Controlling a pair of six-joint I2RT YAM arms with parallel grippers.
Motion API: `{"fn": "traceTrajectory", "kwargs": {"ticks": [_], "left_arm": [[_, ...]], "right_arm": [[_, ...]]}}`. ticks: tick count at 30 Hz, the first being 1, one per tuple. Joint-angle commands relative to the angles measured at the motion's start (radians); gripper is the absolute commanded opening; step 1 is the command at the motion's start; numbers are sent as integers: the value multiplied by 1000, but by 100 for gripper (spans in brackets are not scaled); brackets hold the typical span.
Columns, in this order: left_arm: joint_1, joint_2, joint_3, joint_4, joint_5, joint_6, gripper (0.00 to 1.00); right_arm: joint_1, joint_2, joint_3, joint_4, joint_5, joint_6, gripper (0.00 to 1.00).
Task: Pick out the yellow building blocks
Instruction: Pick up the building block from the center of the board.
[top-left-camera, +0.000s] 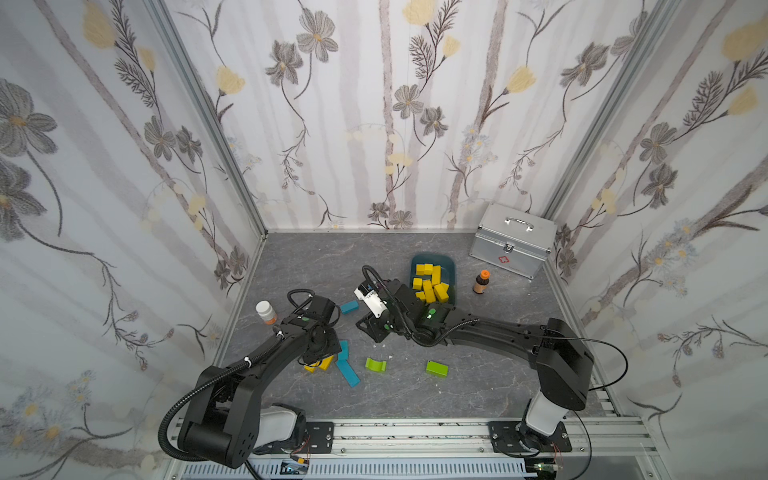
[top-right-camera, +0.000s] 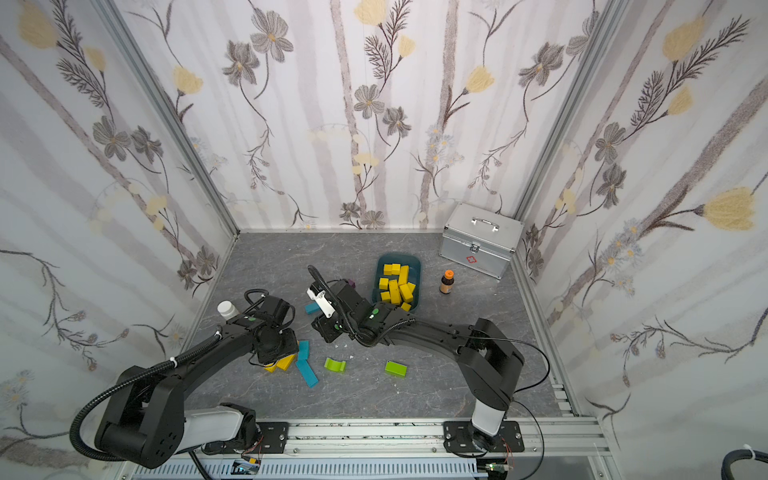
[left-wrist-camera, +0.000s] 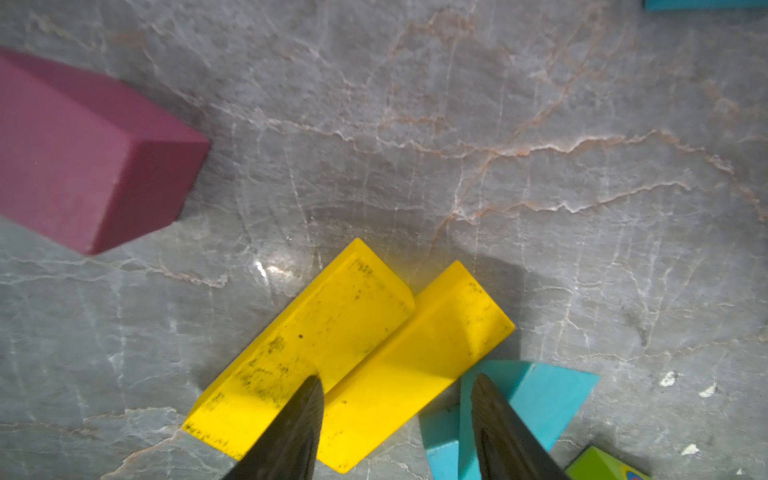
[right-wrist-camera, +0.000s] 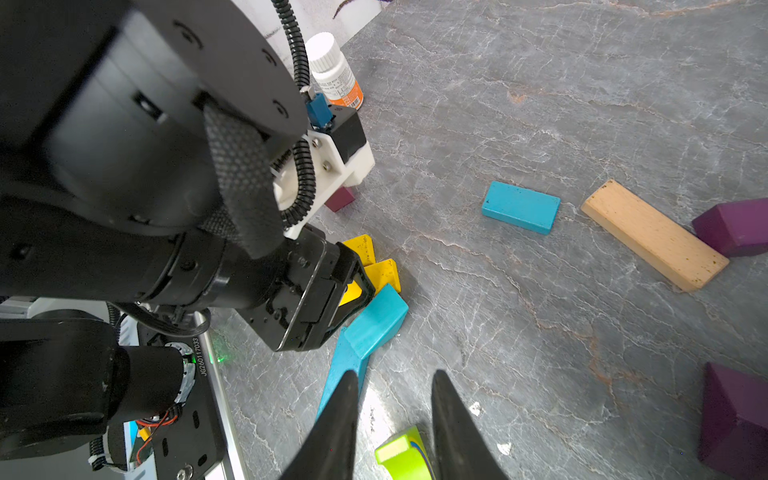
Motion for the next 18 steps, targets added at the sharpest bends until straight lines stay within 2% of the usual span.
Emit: {"fn": "traceTrajectory", "kwargs": {"ticks": [1, 6, 18], "left_arm": [[-2, 17, -13, 4, 19, 5, 59], [-12, -15, -15, -11, 16, 7, 58], [-30, -35, -23, -1, 35, -12, 57]], "right_arm": [[0, 5, 9, 30, 5, -9, 32], [0, -26, -28, 50, 52, 15, 31], [-1, -10, -16, 39, 31, 19, 31]]}}
